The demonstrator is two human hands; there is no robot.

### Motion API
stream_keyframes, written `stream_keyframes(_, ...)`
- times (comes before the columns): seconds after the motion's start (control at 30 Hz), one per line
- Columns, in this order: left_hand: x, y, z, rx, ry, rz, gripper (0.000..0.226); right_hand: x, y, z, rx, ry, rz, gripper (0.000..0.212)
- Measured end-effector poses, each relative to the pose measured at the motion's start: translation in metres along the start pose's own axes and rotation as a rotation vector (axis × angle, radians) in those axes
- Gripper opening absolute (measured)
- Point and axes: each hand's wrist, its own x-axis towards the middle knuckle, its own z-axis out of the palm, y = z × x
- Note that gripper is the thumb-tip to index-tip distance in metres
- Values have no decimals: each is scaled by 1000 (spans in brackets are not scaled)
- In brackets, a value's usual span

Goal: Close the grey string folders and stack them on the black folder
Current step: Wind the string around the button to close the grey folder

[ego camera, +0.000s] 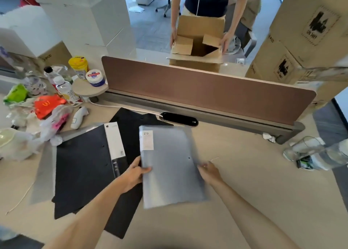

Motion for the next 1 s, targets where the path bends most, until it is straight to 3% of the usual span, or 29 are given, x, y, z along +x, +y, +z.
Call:
stream_keyframes(0.13, -10, -6, 1, 107, -203, -24, 62, 6, 26, 1, 578, -130, 146, 36)
stream_keyframes(0.23, -12, -17, 3, 81, -193, -8, 62, -5, 37, -7, 772, -180, 137, 12)
stream_keyframes(0.3, -12, -26, 5, 61, -149, 12, 57, -5, 48, -12, 773, -213, 149, 12)
stream_keyframes(0.47, -23, -34, 7, 67, 112, 70, 49, -6, 74, -12, 430, -156, 123, 21)
stream_keyframes(0.63, -18, -38, -3, 372, 308, 121, 57, -15, 69, -1, 67, -154, -12, 31)
stream_keyframes(0.83, 6, -36, -27, 1180, 344, 322, 62, -41, 54, 0, -308, -37, -133, 22)
stream_keyframes(1.0, 28, -25, 0, 1532, 104, 551, 56, -71, 41, -4, -519, -44, -54, 20)
